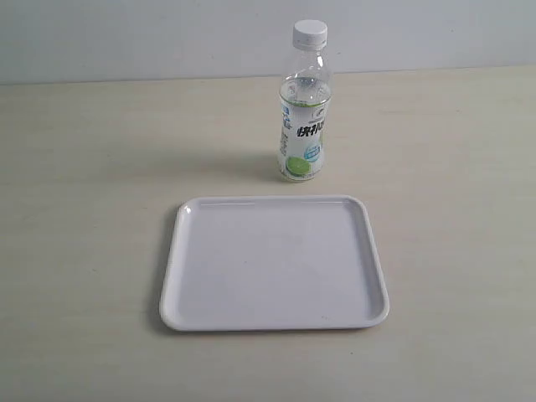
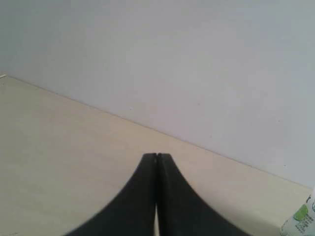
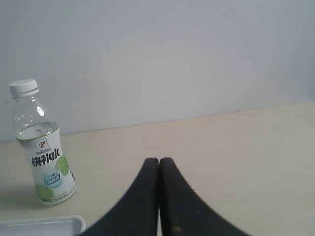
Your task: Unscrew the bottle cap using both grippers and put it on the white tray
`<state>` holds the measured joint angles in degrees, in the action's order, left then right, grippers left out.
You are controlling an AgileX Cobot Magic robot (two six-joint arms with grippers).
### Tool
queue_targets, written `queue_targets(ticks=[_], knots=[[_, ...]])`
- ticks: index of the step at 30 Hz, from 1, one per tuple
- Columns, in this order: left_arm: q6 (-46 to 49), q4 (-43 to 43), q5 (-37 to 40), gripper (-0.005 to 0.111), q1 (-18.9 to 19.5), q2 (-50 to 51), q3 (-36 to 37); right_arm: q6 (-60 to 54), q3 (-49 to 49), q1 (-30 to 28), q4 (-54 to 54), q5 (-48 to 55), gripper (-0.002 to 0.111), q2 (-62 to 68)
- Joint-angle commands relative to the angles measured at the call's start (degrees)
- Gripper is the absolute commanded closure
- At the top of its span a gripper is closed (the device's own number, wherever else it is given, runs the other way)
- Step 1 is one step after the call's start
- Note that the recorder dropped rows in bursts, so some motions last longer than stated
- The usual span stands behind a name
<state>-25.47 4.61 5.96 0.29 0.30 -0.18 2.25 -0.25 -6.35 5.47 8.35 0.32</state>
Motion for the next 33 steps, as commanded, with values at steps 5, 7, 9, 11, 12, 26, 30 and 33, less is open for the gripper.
queue_targets(ticks=[5, 7, 9, 11, 12, 26, 30, 33], knots=[[0.25, -0.35, -0.08, 0.107, -0.34, -0.30, 0.18, -0.01, 0.25, -0.26, 0.21, -0.76, 0.108, -0.32], [0.25, -0.35, -0.08, 0.107, -0.34, -0.30, 0.18, -0.01, 0.25, -0.26, 0.21, -0.76, 0.108, -0.32], [0.25, -0.35, -0.08, 0.107, -0.34, -0.30, 0.18, -0.01, 0.25, -0.26, 0.21, -0.76, 0.108, -0.32], [0.25, -0.35, -0.08, 0.107, -0.34, -0.30, 0.18, -0.01, 0.25, -0.26, 0.21, -0.76, 0.108, -0.32], [0.25, -0.35, -0.08, 0.107, -0.34, -0.30, 0.18, -0.01, 0.25, -0.26, 0.21, -0.76, 0.108, -0.32], [0.25, -0.35, -0.08, 0.107, -0.34, -0.30, 0.18, -0.01, 0.25, -0.26, 0.21, -0.76, 0.108, -0.32], [0.25, -0.35, -0.08, 0.107, -0.34, -0.30, 0.18, 1.55, 0.25, -0.26, 0.61, -2.78, 0.108, -0.32], [0.25, -0.35, -0.08, 0.107, -0.34, -0.30, 0.18, 2.58, 0.25, -0.26, 0.87, -8.35, 0.108, -0.32]])
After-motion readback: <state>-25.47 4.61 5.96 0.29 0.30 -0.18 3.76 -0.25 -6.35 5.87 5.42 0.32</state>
